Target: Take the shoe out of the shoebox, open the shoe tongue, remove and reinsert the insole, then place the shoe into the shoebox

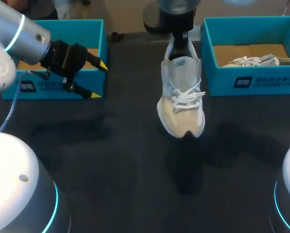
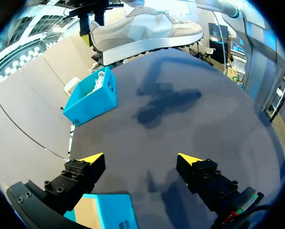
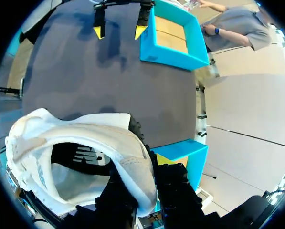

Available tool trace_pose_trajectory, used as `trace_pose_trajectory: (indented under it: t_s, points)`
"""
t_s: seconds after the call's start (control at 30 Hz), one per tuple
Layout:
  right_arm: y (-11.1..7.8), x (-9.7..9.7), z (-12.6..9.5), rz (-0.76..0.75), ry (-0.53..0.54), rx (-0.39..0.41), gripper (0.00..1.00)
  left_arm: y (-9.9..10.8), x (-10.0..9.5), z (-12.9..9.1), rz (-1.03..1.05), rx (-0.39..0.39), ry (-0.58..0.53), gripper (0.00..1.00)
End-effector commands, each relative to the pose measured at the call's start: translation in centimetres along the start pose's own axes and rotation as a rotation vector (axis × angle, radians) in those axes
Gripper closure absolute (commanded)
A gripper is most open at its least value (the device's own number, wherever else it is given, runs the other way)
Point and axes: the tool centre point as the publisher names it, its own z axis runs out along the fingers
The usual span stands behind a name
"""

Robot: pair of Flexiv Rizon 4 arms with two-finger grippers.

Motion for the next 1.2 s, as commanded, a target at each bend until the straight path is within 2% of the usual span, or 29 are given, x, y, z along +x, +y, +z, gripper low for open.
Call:
trace_pose_trajectory:
  t_s: [0.03,0.3,0.5,0.8,1.1,1.2]
  points:
    - [-0.2,0.0,0.0,-0.001,-0.001,-0.004,1.0,0.0,0.1,0.0,0.0,-0.004,0.0,0.0]
    - [-0.2,0.0,0.0,-0.001,-0.001,-0.004,1.0,0.0,0.1,0.0,0.0,-0.004,0.0,0.0]
    - [-2.3,-2.0,1.3,-0.045,0.033,-0.032,1.0,0.0,0.1,0.0,0.0,-0.004,0.0,0.0]
    - [-9.0,-6.9,4.6,-0.132,0.044,-0.029,1.0,0.0,0.1,0.0,0.0,-0.004,0.0,0.0]
    - [-16.0,-11.0,7.9,-0.146,0.082,-0.002,1.0,0.0,0.1,0.0,0.0,-0.004,0.0,0.0]
    - [-17.5,-12.4,8.2,-0.11,0.025,-0.015,1.0,0.0,0.1,0.0,0.0,-0.004,0.0,0.0]
